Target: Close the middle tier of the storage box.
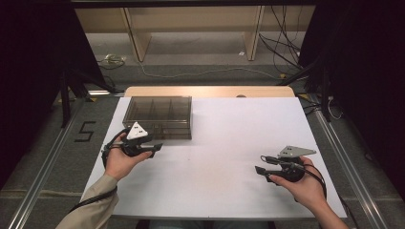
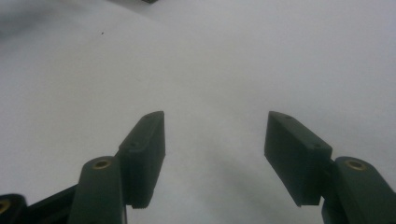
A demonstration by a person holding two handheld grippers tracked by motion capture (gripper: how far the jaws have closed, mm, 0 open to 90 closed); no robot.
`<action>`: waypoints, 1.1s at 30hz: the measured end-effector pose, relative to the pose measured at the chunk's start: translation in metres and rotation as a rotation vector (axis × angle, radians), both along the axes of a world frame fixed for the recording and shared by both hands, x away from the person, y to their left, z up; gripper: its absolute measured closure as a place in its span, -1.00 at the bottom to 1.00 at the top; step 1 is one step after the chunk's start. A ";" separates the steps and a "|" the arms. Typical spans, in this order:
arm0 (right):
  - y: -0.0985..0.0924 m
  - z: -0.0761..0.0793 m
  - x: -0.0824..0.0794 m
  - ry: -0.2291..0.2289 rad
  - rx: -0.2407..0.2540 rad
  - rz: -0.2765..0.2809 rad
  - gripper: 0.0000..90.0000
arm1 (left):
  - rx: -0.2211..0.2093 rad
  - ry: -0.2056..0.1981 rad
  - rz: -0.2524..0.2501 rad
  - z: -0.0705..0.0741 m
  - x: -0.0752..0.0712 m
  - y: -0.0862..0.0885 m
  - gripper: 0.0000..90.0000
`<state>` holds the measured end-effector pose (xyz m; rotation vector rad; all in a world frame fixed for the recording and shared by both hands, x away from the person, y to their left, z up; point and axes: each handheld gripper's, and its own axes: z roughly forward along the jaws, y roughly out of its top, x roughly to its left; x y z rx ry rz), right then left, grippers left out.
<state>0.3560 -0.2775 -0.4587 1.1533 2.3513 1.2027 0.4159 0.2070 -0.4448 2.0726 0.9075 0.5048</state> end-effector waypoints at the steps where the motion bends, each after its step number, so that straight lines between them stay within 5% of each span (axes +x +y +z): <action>1: 0.000 0.000 0.000 0.000 0.000 0.000 -0.14 | 0.000 0.006 -0.014 0.001 -0.001 -0.001 0.01; 20: 0.001 0.000 0.000 0.002 0.002 0.003 -0.14 | -0.048 0.072 -0.125 0.005 -0.024 -0.023 -0.46; 33: 0.001 -0.001 0.000 0.003 0.003 0.003 -0.14 | -0.012 0.078 -0.213 -0.002 -0.047 -0.034 -0.79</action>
